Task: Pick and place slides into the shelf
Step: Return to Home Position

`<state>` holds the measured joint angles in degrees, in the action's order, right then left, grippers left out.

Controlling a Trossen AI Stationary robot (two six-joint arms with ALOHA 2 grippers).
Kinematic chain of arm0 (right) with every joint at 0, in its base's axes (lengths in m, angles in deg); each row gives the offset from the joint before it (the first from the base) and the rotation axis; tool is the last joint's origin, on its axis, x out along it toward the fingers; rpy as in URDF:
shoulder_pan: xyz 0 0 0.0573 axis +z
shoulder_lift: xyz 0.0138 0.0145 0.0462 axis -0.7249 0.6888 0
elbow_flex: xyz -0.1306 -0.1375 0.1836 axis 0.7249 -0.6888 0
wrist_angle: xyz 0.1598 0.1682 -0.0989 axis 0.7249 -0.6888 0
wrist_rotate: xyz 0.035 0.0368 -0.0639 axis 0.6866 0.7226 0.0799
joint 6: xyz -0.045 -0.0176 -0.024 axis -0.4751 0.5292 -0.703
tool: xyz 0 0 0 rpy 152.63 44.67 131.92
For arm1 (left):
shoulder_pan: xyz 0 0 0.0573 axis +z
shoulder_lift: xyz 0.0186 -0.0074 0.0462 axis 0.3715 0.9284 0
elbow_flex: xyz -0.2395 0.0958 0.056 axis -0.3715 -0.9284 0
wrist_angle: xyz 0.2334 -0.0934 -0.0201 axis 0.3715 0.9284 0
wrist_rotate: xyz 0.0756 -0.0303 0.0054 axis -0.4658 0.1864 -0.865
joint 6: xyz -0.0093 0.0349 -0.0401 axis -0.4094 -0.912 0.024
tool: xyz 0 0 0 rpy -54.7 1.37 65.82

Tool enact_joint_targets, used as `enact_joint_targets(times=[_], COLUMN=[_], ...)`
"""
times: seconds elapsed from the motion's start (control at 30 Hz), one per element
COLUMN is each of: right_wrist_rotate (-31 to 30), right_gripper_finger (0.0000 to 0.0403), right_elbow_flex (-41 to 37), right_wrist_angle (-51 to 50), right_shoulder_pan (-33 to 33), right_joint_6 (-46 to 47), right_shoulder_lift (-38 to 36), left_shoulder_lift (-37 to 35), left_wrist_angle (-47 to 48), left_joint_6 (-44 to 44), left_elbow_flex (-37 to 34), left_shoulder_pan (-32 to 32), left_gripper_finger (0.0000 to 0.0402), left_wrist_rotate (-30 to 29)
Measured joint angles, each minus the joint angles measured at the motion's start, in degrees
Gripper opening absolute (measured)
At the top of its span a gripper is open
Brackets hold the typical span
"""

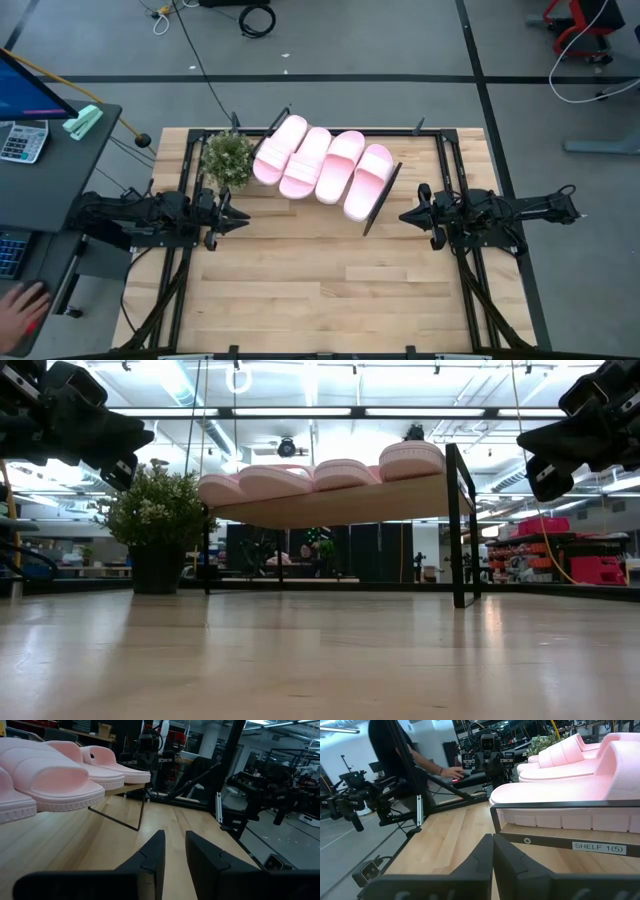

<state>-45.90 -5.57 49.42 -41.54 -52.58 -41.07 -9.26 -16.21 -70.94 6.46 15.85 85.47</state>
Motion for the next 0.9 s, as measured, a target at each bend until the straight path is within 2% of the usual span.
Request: enact_joint_targets(times=[0.57, 0.9], right_wrist_rotate=[0.0, 0.0], right_gripper_finger=[0.0016, 0.0014], right_elbow_flex=[0.0, 0.0], right_wrist_angle=[0.0, 0.0], right_shoulder_pan=[0.0, 0.0], right_joint_6=[0.0, 0.0], right_shoulder_lift=[0.0, 0.0], left_shoulder_lift=[0.0, 0.0], left_wrist_angle=[0.0, 0.0], left_joint_6=[0.0, 0.0], left_elbow_flex=[0.0, 0.0], left_shoulder_pan=[0.0, 0.0], left_gripper_finger=[0.0076, 0.0087], left_wrist_rotate=[0.0, 0.0])
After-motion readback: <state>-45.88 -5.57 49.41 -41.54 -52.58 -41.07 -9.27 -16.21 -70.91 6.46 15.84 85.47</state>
